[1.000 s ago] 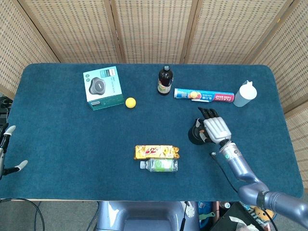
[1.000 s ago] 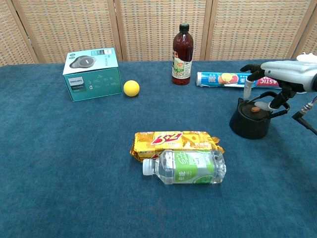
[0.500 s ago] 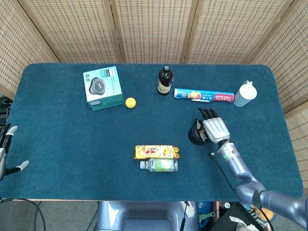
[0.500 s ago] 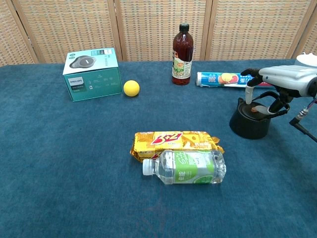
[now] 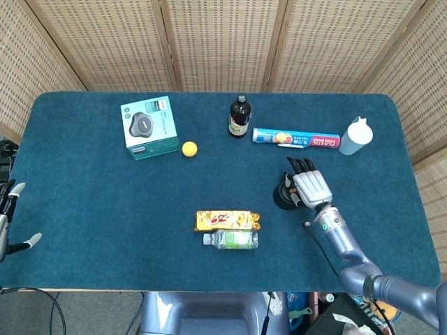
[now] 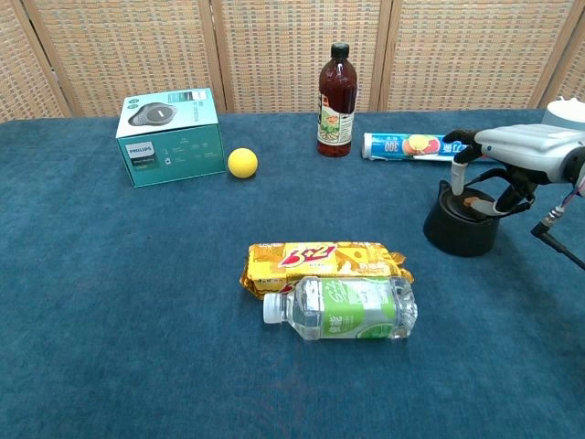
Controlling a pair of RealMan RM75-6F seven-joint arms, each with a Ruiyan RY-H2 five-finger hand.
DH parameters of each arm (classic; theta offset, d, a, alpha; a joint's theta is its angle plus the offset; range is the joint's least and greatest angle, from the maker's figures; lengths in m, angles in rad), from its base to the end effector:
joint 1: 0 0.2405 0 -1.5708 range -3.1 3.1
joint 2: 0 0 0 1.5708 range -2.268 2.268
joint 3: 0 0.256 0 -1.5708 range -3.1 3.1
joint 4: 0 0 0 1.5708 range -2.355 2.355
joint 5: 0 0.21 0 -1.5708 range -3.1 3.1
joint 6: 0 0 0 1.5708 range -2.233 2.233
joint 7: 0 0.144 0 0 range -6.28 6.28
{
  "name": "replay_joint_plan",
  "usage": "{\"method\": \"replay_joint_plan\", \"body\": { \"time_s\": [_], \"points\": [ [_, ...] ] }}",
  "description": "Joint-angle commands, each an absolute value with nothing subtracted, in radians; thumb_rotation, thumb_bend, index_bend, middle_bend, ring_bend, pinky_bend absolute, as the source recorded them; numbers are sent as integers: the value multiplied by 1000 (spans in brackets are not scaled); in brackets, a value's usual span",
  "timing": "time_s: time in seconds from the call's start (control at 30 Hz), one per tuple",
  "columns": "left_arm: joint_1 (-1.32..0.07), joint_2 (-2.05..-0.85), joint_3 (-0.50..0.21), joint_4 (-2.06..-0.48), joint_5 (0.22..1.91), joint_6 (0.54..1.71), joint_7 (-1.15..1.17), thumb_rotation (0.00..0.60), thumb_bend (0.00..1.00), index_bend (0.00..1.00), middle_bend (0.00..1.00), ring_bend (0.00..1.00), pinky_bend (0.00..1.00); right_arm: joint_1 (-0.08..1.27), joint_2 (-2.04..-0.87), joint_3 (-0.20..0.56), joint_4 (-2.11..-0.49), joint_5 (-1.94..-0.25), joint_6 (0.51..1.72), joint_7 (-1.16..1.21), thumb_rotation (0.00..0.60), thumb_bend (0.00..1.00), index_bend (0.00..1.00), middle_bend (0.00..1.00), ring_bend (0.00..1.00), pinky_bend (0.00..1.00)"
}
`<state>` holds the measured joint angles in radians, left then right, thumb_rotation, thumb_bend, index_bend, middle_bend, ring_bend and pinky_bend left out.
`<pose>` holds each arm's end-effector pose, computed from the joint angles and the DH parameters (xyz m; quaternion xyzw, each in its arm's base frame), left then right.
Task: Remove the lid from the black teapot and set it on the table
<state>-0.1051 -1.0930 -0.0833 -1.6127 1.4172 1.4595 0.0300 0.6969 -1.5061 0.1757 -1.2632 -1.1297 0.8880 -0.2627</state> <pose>-0.3182 0.1942 0.1737 -0.5797 -0.3818 -0.3701 0.6175 -0.2184 -0.3746 0.0160 0.7291 -0.3702 0.3103 0.4849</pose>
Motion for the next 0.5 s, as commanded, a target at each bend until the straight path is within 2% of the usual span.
{"method": "replay_joint_plan", "body": {
  "time_s": [0.03, 0.33, 0.5],
  "points": [
    [-105, -1093, -83, -1612, 1417, 1459, 30, 600, 69, 0, 0, 0, 0, 697, -1511, 176, -1255, -1125, 885, -261, 600, 544, 476, 0, 0, 0],
    [-106, -1094, -83, -1613, 1417, 1460, 32, 600, 69, 0, 0, 0, 0, 695, -1520, 169, -1229, -1131, 885, -251, 600, 544, 495, 0, 0, 0],
    [-106, -1094, -83, -1613, 1417, 1460, 32, 600, 69, 0, 0, 0, 0, 693, -1522, 164, -1219, -1144, 887, -242, 600, 544, 538, 0, 0, 0]
  ]
}}
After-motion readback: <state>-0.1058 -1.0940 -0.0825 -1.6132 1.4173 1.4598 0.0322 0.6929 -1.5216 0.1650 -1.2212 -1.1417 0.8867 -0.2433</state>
